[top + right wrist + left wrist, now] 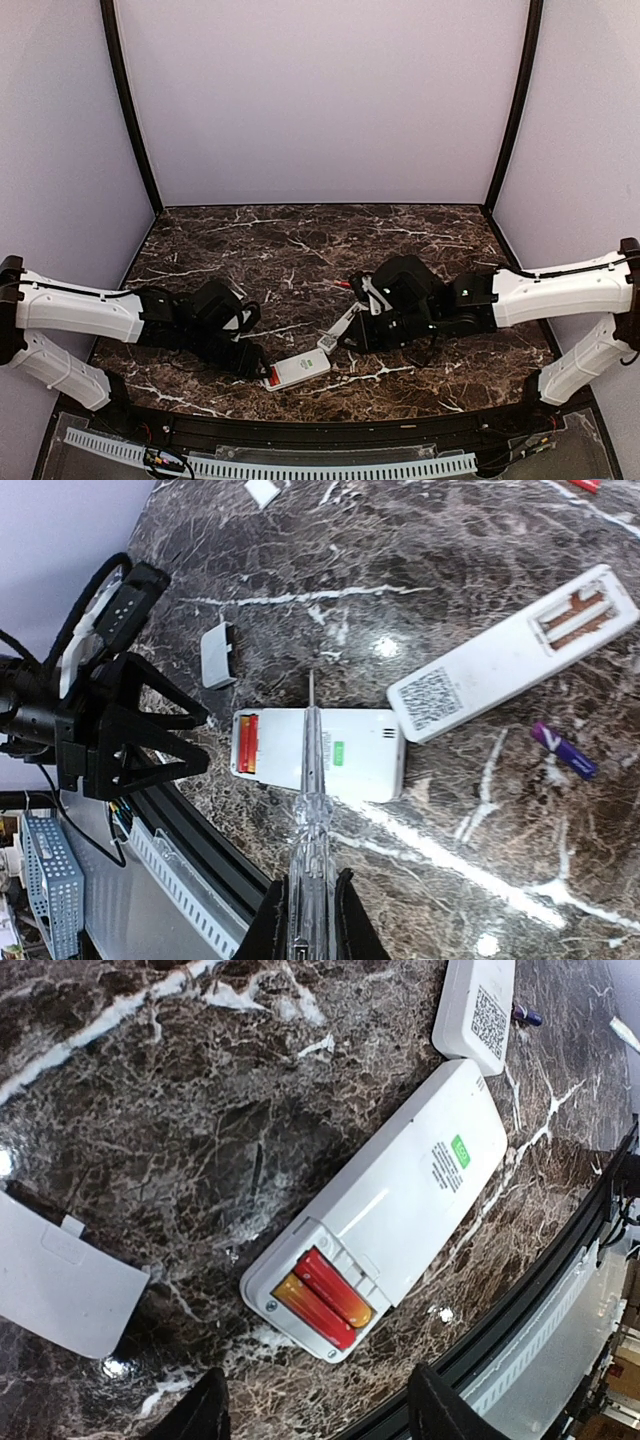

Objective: Unload the batteries from the remote control
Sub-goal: Hold the remote control without the battery cover at the center of the board.

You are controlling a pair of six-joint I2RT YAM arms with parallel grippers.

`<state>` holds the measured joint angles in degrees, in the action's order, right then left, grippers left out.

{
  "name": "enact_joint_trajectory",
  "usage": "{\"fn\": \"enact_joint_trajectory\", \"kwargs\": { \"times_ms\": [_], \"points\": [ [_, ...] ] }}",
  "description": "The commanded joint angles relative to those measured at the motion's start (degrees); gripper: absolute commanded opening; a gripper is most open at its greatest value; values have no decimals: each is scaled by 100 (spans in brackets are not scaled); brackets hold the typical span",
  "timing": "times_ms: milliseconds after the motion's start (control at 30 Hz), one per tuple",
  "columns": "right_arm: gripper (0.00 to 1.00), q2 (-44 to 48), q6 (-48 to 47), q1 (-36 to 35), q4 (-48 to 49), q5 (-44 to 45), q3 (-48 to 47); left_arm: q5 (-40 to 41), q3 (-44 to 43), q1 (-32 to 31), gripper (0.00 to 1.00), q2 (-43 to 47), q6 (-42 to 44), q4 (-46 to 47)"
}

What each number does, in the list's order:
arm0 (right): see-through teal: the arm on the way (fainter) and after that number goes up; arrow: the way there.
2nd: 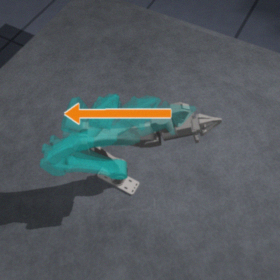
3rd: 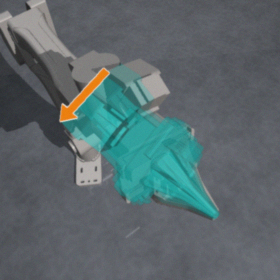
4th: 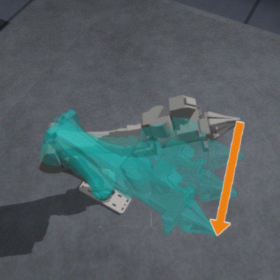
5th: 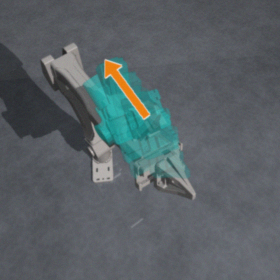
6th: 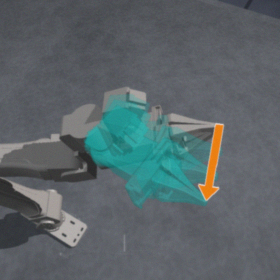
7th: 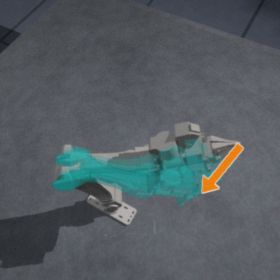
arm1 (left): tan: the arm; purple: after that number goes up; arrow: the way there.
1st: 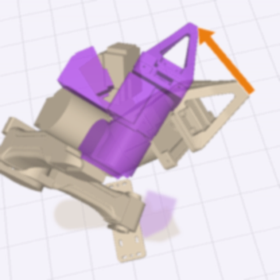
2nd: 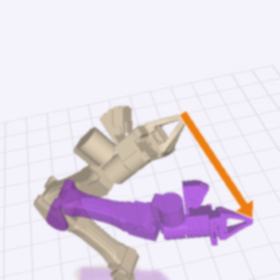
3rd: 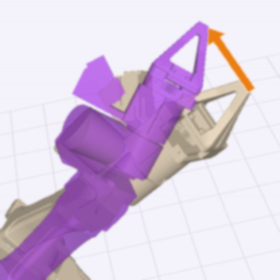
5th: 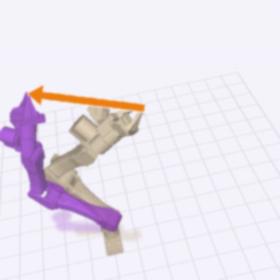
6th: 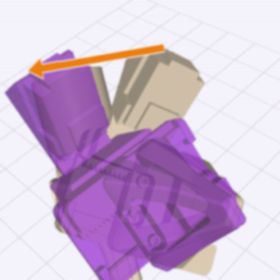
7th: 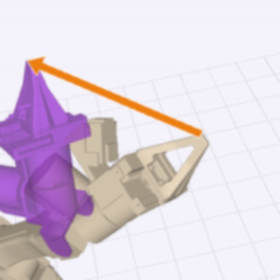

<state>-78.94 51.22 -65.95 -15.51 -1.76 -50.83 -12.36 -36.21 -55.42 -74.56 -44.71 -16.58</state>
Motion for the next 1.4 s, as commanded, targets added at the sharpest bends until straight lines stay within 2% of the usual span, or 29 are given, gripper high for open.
{"fn": "enact_joint_trajectory", "kwargs": {
  "times_ms": [0, 233, 400, 933, 1367],
  "points": [
    [0, -553, -229, -274, 186, -263, -521, -487, 213, 97, 57, -124, -613, 533],
    [0, -1297, -327, -523, 103, -760, -1080, -460, 192, 117, 45, -412, -514, 555],
    [0, -1659, -304, -640, -376, -854, -1480, -400, 267, 135, 36, -496, -535, 566],
    [0, -2086, -254, -875, -901, -970, -1905, -284, 469, 207, 26, -577, -618, 961],
    [0, -2324, -136, -875, -1047, -777, -2132, -361, 430, 214, 21, -757, -561, 1037]
  ]
}}
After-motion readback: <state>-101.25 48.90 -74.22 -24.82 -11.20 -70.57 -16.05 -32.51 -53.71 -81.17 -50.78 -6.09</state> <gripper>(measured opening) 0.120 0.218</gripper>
